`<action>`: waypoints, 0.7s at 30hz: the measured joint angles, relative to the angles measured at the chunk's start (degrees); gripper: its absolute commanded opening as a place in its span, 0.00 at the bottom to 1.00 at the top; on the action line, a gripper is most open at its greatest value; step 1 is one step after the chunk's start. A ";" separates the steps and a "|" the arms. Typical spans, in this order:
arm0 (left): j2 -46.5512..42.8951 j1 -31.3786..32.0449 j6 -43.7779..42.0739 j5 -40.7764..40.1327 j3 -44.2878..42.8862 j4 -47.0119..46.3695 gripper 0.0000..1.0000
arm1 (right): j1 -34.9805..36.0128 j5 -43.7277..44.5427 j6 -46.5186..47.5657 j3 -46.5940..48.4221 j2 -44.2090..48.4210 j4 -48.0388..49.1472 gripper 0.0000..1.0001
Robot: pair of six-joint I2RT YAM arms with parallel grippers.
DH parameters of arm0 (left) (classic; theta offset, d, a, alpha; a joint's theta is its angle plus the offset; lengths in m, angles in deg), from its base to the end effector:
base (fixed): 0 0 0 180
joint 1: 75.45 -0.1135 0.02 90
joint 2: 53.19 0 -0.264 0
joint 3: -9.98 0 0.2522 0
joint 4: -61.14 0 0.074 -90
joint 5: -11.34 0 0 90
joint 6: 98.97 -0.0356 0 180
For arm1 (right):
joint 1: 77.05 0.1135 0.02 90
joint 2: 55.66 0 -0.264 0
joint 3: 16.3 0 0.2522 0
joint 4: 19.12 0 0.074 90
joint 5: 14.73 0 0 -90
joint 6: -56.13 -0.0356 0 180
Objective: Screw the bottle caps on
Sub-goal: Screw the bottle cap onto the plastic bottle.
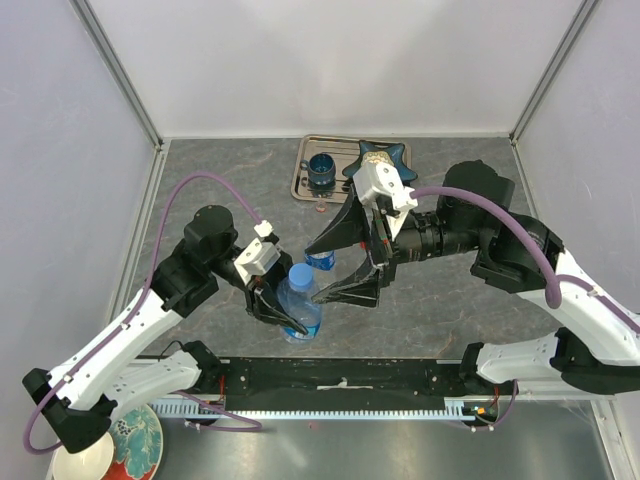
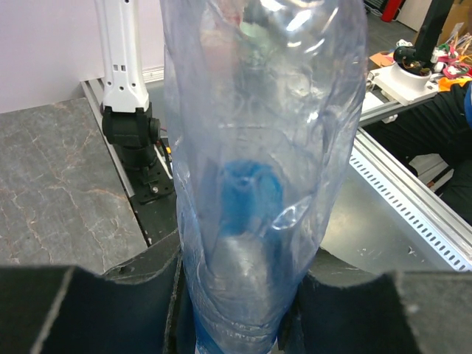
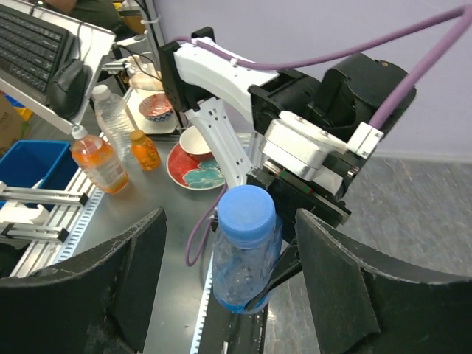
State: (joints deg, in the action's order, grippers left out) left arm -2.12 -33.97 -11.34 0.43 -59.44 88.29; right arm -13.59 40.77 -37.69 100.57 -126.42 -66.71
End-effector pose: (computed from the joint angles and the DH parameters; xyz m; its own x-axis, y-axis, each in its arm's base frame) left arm 0.1067 -0.1410 0.3859 -0.0793 0.0805 -0.9936 0.8564 -0.5047 -0.1092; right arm 0.0763 0.1979 0.5418 -0.0775 -0.0323 -0.9965 -0.9873 -0.1365 0.0812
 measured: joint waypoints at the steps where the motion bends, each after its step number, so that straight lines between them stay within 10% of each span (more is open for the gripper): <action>1: 0.00 0.00 0.00 0.24 0.00 0.00 0.02 | -0.02 -0.72 -0.24 -0.22 -0.02 0.85 0.76; 21: -0.04 0.00 0.04 0.59 -0.13 -0.07 0.02 | -0.26 -6.05 -4.11 -2.60 -2.95 8.96 0.56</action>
State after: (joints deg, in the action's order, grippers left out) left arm -2.16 -33.97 -11.29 1.02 -59.57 88.23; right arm -13.85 34.71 -41.79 97.97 -129.37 -57.74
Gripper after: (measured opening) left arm 0.433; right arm 0.624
